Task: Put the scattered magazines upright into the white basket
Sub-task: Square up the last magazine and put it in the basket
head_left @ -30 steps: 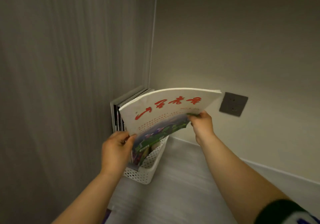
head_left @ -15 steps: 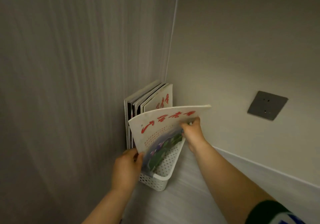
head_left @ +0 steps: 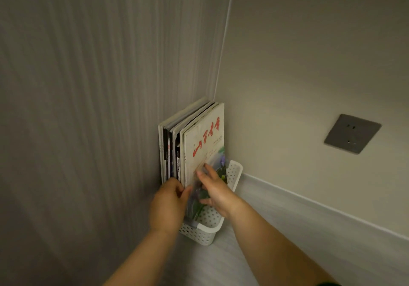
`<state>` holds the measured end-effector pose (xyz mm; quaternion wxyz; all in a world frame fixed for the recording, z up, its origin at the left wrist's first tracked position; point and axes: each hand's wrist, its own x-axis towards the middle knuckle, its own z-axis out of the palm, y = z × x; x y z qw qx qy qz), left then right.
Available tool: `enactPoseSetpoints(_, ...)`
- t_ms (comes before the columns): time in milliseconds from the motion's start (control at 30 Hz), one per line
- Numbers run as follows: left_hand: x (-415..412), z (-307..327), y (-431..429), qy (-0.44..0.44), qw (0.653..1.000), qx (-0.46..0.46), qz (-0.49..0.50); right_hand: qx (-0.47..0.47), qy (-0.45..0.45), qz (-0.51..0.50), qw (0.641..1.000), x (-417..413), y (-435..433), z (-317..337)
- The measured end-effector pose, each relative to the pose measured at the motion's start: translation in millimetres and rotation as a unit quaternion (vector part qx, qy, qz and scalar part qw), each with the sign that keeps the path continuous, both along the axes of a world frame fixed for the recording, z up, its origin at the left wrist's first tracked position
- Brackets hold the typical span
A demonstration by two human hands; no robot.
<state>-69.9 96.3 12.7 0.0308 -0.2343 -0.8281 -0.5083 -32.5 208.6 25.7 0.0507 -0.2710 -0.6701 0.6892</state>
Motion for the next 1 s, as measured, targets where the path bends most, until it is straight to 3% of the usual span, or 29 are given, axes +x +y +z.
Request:
enactPoseSetpoints(267, 33, -2, -13, 0.002, 1.0, -0.02, -0.02, 0.091, 0.011, -0.125, 0.988, 67, 5, 2)
enactPoseSetpoints(400, 82, -6, -7, -0.005, 0.996, -0.025, -0.084, 0.068, 0.017, -0.226, 0.972, 123, 19, -4)
enactPoseSetpoints(700, 263, -10, 65, -0.01, 0.961, -0.057, -0.27, 0.096, -0.039, -0.339, 0.935, 359, 72, -16)
enactPoseSetpoints(800, 341, -14, 97, -0.002, 0.942, -0.074, -0.327, 0.146, -0.105, -0.418, 0.89, 473, 95, -27)
enactPoseSetpoints(1000, 479, -37, 155, 0.028, 0.888, -0.135, -0.439, 0.205, -0.287, -0.535, 0.768, 692, 112, -63)
